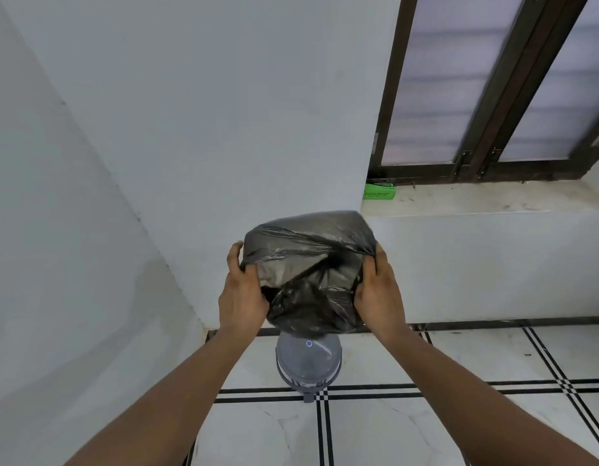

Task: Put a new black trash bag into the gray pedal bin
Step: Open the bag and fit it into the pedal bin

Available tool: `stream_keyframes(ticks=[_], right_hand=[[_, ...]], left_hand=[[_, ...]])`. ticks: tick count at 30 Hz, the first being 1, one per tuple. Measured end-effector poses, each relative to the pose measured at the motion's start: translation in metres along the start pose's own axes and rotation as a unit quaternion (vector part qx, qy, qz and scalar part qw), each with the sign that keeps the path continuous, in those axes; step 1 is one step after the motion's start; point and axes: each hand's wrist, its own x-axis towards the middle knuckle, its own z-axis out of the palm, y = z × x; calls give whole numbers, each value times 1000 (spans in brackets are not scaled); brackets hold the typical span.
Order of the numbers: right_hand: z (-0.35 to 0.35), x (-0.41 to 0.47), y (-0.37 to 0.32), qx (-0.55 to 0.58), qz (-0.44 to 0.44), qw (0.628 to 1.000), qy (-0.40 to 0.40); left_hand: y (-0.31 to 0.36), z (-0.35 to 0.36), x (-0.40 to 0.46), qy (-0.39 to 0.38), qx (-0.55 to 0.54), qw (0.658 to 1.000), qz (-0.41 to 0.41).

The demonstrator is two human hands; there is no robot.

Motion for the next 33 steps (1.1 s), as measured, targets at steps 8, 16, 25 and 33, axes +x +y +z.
stream_keyframes(ticks=[8, 16, 25, 33], right_hand=[[4, -8, 8, -119, 85, 849, -507], [13, -7, 9, 15, 24, 997, -76], [0, -6, 15, 16, 146, 859, -491], [8, -12, 2, 80, 132, 961, -229]], left_hand=[[-2, 0, -2, -559, 127, 816, -80], [3, 2, -5, -22, 67, 997, 37], [-17, -3, -10, -465, 106, 878, -34], [-30, -11, -12, -251, 64, 963, -75]])
